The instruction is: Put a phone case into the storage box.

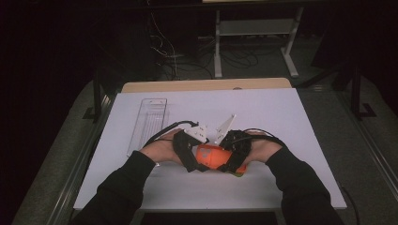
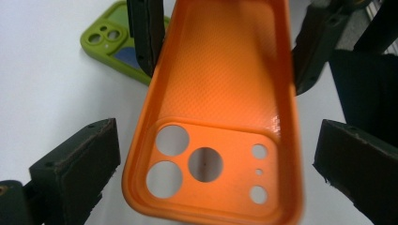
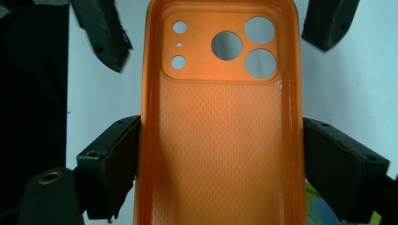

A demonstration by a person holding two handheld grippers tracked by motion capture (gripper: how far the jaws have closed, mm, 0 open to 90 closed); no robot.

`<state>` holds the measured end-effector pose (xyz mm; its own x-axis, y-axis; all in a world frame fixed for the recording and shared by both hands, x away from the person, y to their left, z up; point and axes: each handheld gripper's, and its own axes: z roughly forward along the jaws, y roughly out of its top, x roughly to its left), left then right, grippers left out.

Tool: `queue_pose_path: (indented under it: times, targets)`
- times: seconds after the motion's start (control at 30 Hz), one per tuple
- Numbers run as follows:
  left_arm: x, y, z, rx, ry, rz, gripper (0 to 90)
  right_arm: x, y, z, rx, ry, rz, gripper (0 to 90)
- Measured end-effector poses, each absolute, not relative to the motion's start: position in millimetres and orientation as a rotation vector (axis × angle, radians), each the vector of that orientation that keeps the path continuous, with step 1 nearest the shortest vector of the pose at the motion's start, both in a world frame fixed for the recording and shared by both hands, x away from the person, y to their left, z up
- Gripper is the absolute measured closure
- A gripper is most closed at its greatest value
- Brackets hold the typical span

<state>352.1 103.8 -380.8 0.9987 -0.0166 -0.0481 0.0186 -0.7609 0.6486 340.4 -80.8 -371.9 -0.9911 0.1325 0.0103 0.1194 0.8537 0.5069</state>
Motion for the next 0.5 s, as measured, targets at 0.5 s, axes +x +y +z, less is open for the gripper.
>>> queue_pose_path:
  times: [0.5]
  targets:
    - [346.9,95.1,-389.0,2.455,-0.034,-0.105,6.2,336.8,-78.2,-368.2,0.16,3.001,0.839,14.9]
